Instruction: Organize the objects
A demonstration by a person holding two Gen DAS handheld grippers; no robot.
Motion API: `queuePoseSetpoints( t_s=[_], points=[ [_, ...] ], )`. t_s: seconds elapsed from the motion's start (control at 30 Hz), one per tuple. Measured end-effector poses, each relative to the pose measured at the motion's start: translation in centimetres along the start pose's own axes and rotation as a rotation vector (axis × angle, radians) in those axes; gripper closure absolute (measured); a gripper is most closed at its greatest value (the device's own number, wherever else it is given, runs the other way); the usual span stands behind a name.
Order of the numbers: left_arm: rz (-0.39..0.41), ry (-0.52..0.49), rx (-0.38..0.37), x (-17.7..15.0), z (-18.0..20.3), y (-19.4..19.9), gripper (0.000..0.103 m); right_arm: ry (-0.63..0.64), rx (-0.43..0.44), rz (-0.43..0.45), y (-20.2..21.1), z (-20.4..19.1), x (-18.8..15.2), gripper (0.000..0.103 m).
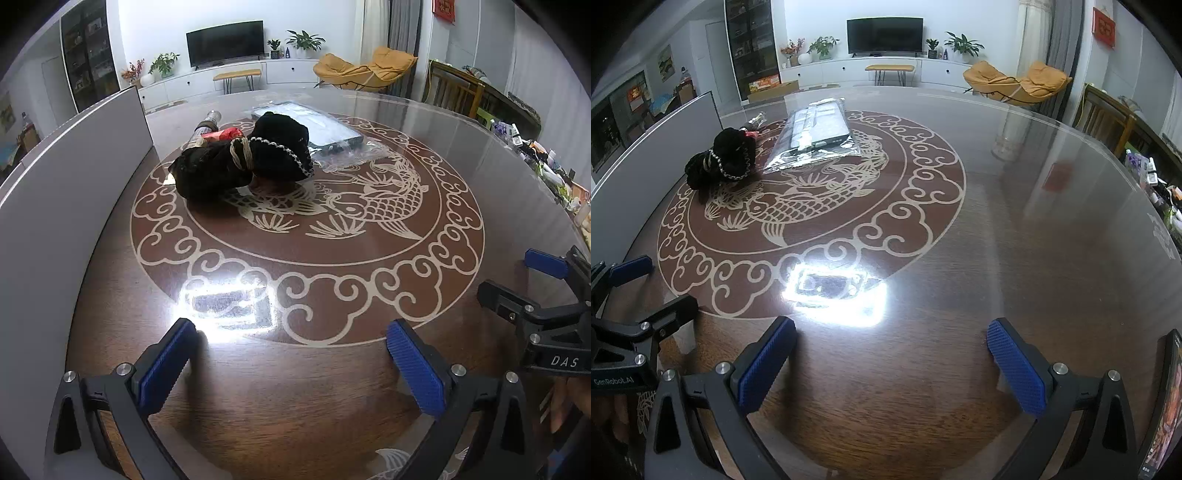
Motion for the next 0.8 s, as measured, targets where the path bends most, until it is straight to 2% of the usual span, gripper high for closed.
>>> queuePoseSetpoints(
  t_s=[0.8],
  points=[
    [0.0, 0.0, -0.001, -0.05, 0.01, 0.05, 0.0, -0.008, -0.005, 0.0, 0.17, 0.1, -0.05, 0.0]
  ],
)
Point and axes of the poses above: each gripper's, at about its wrist camera, not at the fingertips, and y roughly against the way its jaws point, z to its right, x to its top, the point moved 2 cm from there along -y, roughly the way its jaws point, and after that the axes turned 10 degrees about -z, right-handed, at the moved point
